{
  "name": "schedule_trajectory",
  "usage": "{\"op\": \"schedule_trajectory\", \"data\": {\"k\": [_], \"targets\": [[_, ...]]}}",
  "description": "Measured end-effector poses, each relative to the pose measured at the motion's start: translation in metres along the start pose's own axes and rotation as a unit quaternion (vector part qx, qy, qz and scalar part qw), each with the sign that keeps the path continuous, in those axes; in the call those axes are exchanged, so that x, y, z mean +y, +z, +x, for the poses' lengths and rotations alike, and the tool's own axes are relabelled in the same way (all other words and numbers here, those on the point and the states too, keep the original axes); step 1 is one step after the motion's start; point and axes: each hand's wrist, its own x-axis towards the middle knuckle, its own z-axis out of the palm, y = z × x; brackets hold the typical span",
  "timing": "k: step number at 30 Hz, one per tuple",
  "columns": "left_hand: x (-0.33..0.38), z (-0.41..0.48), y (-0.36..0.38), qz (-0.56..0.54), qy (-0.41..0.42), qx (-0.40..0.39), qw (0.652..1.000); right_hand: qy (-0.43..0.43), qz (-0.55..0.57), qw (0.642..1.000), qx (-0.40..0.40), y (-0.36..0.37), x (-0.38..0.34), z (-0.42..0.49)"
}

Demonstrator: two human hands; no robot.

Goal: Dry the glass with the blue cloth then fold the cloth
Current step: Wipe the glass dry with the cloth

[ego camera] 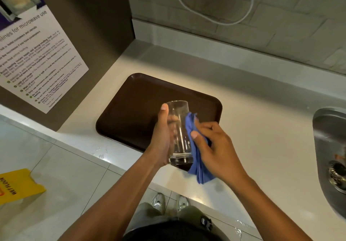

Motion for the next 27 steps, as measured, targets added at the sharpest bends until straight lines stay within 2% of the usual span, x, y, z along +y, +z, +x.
{"op": "schedule_trajectory", "data": {"k": [2, 3, 5, 7, 12, 14, 17, 19, 22, 24, 27], "targets": [[-0.004, -0.002, 0.005, -0.011, 0.002, 0.009, 1.0, 0.028, 0.005, 0.999, 0.028, -0.002, -0.001, 0.015], [-0.002, -0.002, 0.006, -0.024, -0.003, 0.003, 1.0, 0.016, 0.009, 0.999, 0.033, -0.001, -0.005, 0.015], [0.009, -0.001, 0.005, -0.03, 0.01, 0.011, 0.999, -0.043, -0.007, 0.999, 0.01, 0.0, -0.013, -0.001], [0.02, 0.002, 0.002, -0.005, 0.042, 0.057, 0.997, -0.095, -0.031, 0.995, -0.022, 0.003, -0.012, -0.024], [0.011, -0.004, 0.008, -0.016, 0.012, 0.058, 0.998, -0.019, -0.066, 0.997, 0.023, -0.002, -0.004, 0.001], [0.013, -0.005, 0.01, -0.022, 0.012, 0.052, 0.998, -0.052, -0.074, 0.995, 0.032, -0.002, -0.012, -0.001], [0.026, -0.001, 0.009, -0.032, 0.025, 0.069, 0.997, -0.119, -0.094, 0.988, -0.018, 0.001, -0.012, -0.03], [0.024, -0.002, 0.007, -0.017, 0.036, 0.087, 0.995, -0.102, -0.081, 0.991, -0.027, 0.003, -0.006, -0.036], [0.016, -0.007, 0.01, -0.013, 0.023, 0.075, 0.997, -0.073, -0.081, 0.994, 0.013, 0.002, -0.006, -0.017], [0.02, -0.01, 0.012, -0.025, 0.014, 0.054, 0.998, -0.1, -0.103, 0.989, 0.026, 0.003, -0.014, -0.015], [0.03, -0.006, 0.008, -0.054, 0.019, 0.084, 0.995, -0.137, -0.085, 0.987, -0.018, 0.008, -0.015, -0.035]]}}
